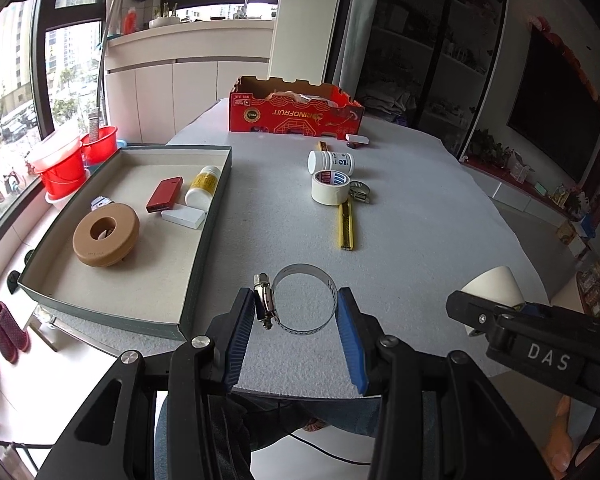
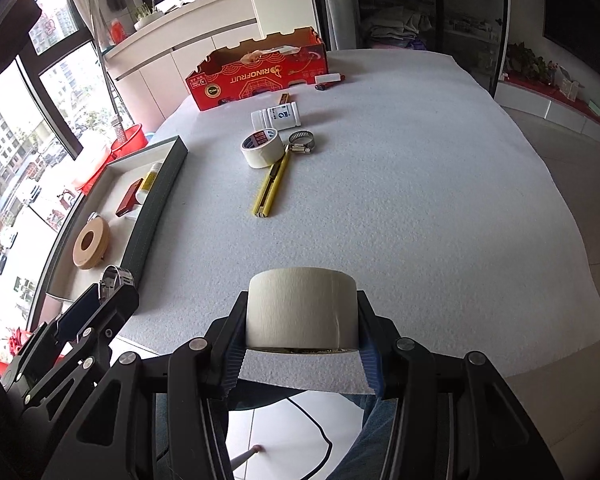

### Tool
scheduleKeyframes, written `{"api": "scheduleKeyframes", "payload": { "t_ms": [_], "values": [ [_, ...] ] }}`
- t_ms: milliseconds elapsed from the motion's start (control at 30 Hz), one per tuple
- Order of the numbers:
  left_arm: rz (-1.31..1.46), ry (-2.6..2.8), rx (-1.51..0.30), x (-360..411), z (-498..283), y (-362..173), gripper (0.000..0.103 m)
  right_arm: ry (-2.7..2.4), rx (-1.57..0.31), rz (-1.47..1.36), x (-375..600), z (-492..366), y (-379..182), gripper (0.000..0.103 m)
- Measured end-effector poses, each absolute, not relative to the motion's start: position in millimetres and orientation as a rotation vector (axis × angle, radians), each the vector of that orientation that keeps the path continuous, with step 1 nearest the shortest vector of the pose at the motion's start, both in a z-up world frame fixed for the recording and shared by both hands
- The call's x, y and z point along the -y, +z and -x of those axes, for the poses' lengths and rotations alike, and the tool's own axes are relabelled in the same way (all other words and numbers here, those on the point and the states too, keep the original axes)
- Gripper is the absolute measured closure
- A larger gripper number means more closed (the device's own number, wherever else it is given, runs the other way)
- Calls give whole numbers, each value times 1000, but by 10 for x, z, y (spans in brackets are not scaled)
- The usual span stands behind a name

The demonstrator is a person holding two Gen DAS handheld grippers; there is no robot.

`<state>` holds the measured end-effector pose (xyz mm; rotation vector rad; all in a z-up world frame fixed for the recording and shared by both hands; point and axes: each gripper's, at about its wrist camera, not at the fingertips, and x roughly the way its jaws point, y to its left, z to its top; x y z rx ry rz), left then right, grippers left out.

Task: Organize rigid objects
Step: 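Carry the hose clamp and white tape roll over the green tray with both tools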

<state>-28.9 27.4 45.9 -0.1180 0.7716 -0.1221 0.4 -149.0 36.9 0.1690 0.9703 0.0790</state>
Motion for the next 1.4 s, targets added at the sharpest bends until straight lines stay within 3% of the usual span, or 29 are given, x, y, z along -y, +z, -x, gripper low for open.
{"api": "scheduleKeyframes", "payload": {
  "t_ms": [933,1400],
  "values": [
    [289,159,-644,-1843,166,932,58,339,-906,-27,111,-507,859,53],
    [221,248,-708,-2151,-431,673,58,435,-958,2,-447,-1052,674,53]
  ]
}}
